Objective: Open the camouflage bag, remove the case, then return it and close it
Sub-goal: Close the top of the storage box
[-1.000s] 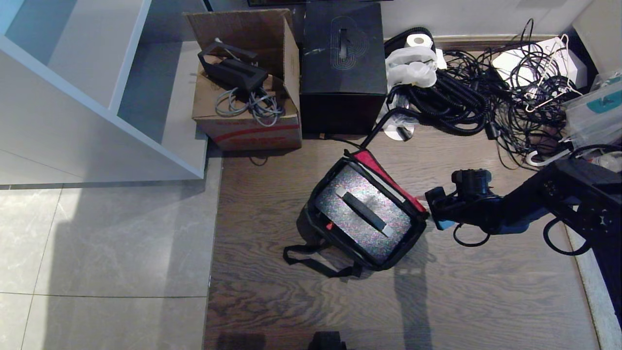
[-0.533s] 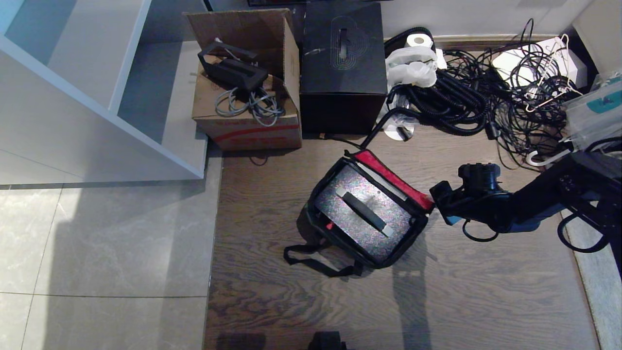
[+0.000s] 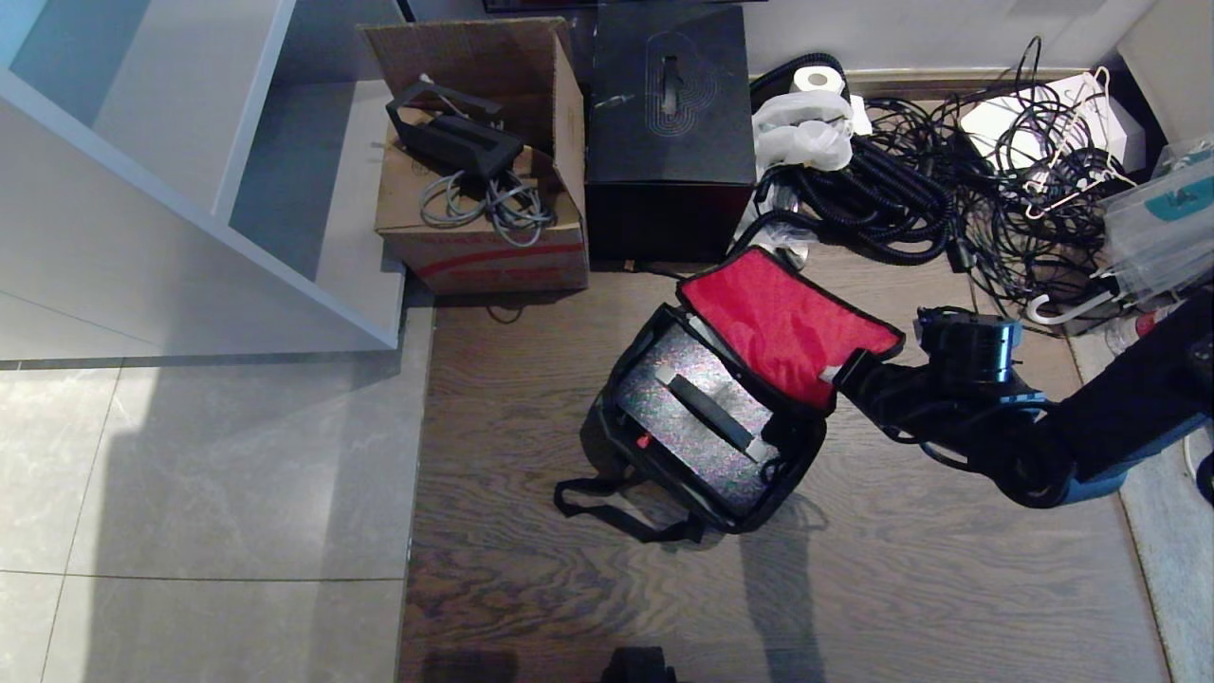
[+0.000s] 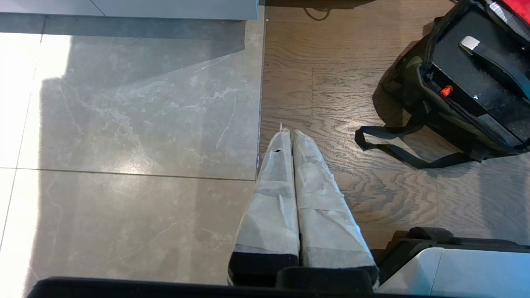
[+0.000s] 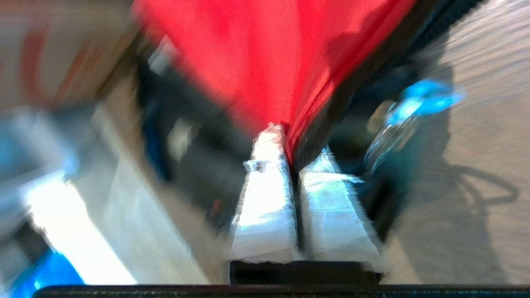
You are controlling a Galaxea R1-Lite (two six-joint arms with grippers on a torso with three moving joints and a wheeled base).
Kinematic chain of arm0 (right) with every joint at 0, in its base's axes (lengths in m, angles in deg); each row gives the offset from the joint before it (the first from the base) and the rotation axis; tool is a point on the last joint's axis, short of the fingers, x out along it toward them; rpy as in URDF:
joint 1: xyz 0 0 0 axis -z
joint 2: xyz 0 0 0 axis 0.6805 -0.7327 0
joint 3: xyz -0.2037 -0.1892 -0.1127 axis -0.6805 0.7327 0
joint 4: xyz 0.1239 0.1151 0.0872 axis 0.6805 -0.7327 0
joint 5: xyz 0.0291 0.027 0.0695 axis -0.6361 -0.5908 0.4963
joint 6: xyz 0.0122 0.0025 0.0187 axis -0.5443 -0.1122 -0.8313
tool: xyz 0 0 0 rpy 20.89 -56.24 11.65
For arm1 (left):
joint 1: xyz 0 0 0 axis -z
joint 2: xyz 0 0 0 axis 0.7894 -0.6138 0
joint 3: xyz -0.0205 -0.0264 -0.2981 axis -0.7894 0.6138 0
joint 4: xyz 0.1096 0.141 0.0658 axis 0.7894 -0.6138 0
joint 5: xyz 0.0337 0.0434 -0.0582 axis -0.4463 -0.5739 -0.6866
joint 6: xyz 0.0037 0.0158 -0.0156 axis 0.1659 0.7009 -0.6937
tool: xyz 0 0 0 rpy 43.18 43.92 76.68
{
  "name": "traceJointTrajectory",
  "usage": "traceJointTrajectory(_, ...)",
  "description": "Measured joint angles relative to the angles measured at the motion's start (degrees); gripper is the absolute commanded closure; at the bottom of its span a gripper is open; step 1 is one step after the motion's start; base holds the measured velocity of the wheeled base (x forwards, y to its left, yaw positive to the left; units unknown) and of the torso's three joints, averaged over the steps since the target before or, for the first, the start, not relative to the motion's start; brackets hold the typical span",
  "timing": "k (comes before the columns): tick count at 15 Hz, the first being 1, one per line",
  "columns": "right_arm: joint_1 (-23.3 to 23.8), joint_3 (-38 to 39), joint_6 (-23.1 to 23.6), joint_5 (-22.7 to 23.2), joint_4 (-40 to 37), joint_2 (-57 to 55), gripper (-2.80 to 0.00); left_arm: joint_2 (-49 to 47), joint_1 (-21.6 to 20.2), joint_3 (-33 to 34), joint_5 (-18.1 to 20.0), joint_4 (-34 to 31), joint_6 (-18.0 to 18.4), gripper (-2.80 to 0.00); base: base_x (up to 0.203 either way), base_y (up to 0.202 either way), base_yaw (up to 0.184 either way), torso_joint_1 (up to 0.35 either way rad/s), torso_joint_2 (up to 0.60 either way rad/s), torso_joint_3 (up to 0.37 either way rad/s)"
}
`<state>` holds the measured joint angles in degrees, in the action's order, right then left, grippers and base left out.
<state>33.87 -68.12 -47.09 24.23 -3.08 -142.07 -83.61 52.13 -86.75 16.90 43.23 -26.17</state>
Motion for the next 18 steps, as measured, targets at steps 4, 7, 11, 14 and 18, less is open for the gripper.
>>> traceJointTrajectory(4,-6.68,6.3,1.12,-1.83,6.73,4.26,-2.8,0.0,0.0,0.0,0.0,0.0,0.0,0.0,0.0,0.0,0.0,0.0,0.0,0.0)
traceJointTrajectory(7,-9.68,9.77,-1.92,-2.41,6.5,5.8,-2.8,0.0,0.0,0.0,0.0,0.02,-0.02,0.0,0.0,0.0,0.0,0.0,0.0,0.0)
traceJointTrajectory(11,-18.14,19.2,-6.98,-5.21,4.33,9.18,-2.8,0.0,0.0,0.0,0.0,0.0,-0.02,0.0,0.0,0.0,0.0,0.0,0.0,0.0)
traceJointTrajectory(14,-22.11,22.97,-8.93,-4.0,0.89,14.93,-2.8,0.0,0.0,0.0,0.0,0.0,0.0,0.0,0.0,0.0,0.0,0.0,0.0,0.0)
traceJointTrajectory(18,-22.75,27.0,-8.77,-0.15,-0.58,24.53,-2.8,0.0,0.0,0.0,0.0,0.05,0.0,0.0,0.0,0.0,0.0,0.0,0.0,0.0)
